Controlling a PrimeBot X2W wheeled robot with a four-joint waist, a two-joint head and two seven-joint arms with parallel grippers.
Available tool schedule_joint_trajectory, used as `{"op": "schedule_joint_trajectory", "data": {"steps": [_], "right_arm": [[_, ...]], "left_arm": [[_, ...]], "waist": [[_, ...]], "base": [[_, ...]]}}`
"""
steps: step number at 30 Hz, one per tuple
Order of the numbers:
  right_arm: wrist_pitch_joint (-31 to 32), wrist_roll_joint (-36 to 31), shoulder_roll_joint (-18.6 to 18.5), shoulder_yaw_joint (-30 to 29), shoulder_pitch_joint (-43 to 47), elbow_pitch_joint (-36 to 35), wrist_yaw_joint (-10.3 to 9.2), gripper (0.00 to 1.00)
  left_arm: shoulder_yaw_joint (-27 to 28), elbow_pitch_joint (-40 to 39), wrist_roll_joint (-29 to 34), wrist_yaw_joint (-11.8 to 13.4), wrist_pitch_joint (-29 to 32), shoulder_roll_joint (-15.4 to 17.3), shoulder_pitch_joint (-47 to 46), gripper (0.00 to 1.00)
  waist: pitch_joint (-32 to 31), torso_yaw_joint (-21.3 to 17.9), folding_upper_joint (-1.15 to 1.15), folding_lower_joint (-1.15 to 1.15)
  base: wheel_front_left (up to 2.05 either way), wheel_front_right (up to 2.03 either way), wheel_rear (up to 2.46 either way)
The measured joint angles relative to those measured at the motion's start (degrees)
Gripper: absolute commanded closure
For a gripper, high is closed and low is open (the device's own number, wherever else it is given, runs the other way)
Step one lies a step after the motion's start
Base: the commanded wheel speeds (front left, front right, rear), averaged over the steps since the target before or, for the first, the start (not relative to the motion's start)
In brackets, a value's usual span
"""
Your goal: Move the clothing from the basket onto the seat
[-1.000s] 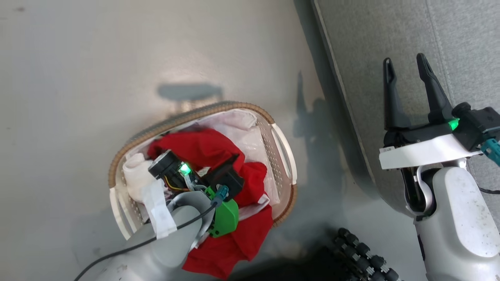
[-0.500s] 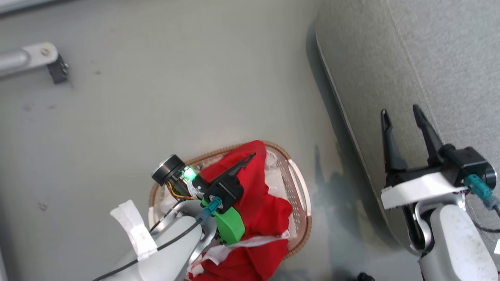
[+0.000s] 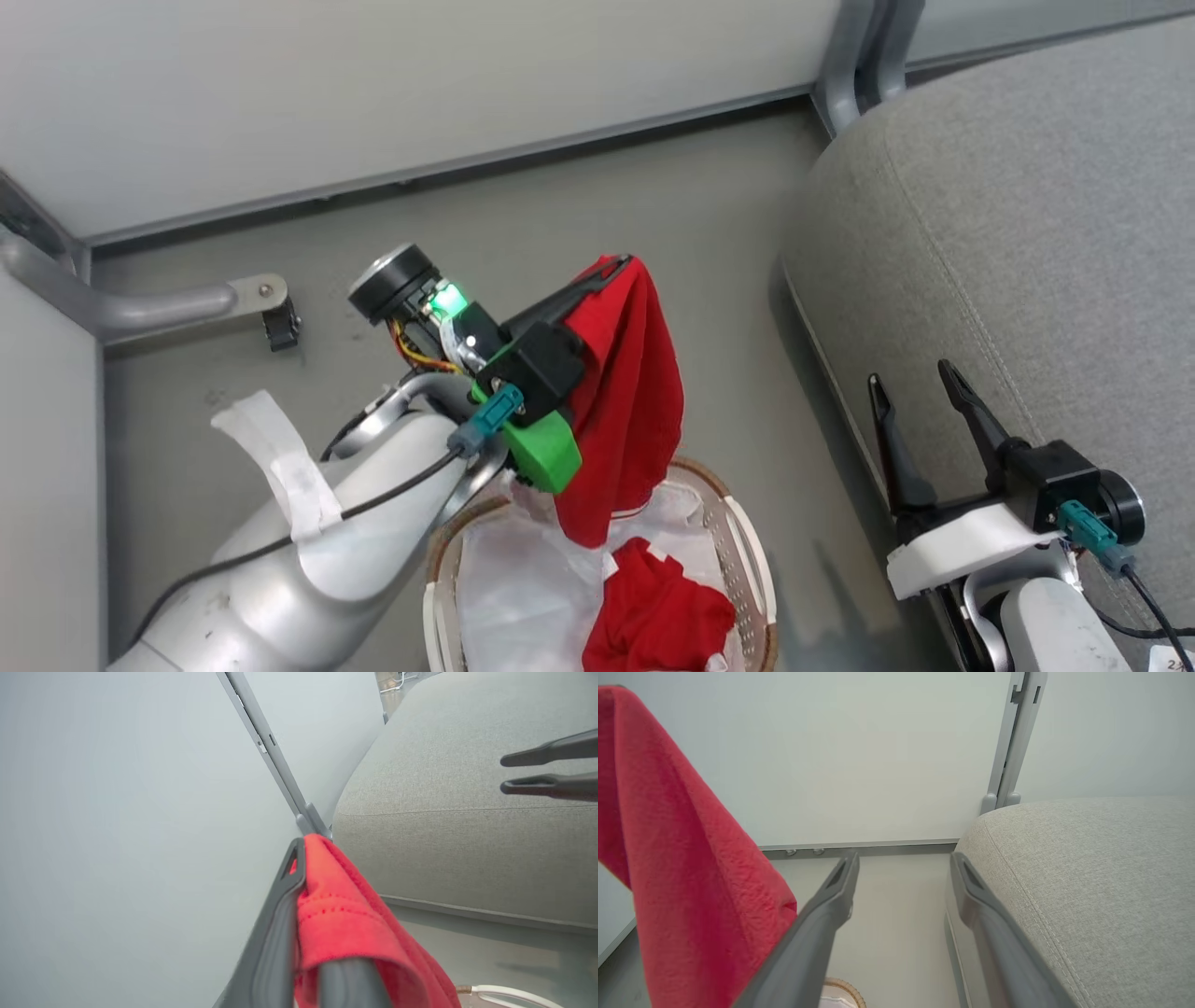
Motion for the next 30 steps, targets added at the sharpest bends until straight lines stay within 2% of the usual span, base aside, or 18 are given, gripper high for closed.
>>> {"op": "schedule_joint_trajectory", "data": {"steps": [13, 21, 30], "right_arm": [[0.0, -1.31, -0.02, 1.32, 1.12, -0.09, 0.0, 0.0], [0.0, -1.68, -0.05, 3.93, 0.94, -0.01, 0.0, 0.0], [0.0, -0.91, -0.04, 9.84, -0.61, -1.49, 0.0, 0.0]], "left_arm": [[-1.6, 0.32, -2.4, -0.33, 0.34, 1.93, -14.55, 1.0], [-0.78, 4.08, -3.13, -0.34, 0.32, 1.34, -22.7, 1.0], [-1.68, 5.7, -3.79, -0.34, 0.09, -0.96, -26.61, 1.0]], "waist": [[-9.59, 1.54, 0.0, 0.0], [-10.96, 1.52, 0.0, 0.0], [-11.86, 2.96, 0.0, 0.0]], "base": [[0.0, 0.0, 0.0], [0.0, 0.0, 0.0], [0.0, 0.0, 0.0]]}}
